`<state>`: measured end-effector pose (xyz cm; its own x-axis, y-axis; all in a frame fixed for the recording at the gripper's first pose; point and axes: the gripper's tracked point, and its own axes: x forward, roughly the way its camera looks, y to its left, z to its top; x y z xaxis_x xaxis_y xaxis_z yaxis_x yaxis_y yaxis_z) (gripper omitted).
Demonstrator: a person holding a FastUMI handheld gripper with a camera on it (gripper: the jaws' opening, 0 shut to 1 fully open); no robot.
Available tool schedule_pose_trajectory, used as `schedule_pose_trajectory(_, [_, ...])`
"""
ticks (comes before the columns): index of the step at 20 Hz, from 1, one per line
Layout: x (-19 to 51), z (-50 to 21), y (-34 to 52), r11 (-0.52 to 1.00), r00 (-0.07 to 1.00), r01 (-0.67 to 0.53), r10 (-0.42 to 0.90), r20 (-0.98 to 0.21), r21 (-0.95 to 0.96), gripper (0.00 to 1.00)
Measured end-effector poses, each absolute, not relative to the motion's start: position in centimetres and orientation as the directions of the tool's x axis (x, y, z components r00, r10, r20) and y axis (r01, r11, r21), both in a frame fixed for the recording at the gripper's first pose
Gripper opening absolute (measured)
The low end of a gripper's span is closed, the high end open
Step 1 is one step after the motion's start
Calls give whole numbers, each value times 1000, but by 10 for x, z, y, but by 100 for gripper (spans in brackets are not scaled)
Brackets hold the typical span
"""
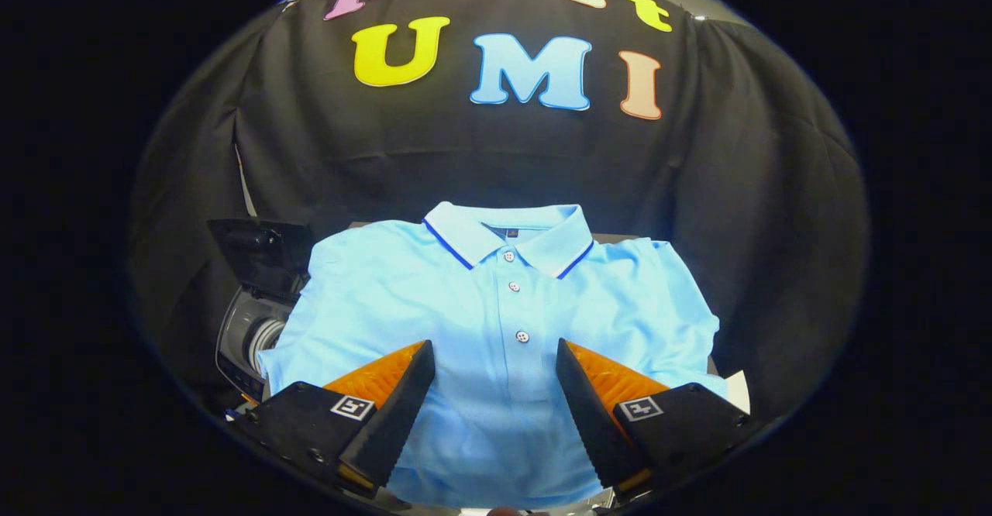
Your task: Put the clothes into the washing machine and then close the washing machine lid.
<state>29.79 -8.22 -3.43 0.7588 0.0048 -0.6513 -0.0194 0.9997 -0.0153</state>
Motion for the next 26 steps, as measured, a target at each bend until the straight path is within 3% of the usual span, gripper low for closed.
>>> schedule_pose_trajectory(6, [300,-43,-77,996,735,-26,76,-674,83,96])
schedule_pose_trajectory(16, [303,-44,-76,995,719,-77,100,-687,65,98])
schedule_pose_trajectory(17, [301,-43,-74,995,711,-81,100,-696,60,90])
schedule_pose_trajectory(22, [303,-38,-68,991,693,-108,134,-708,81,30])
schedule_pose_trajectory(24, [303,-41,-66,991,700,-98,135,-701,93,30])
schedule_pose_trajectory(26, [301,-39,-65,989,704,-87,144,-695,117,2])
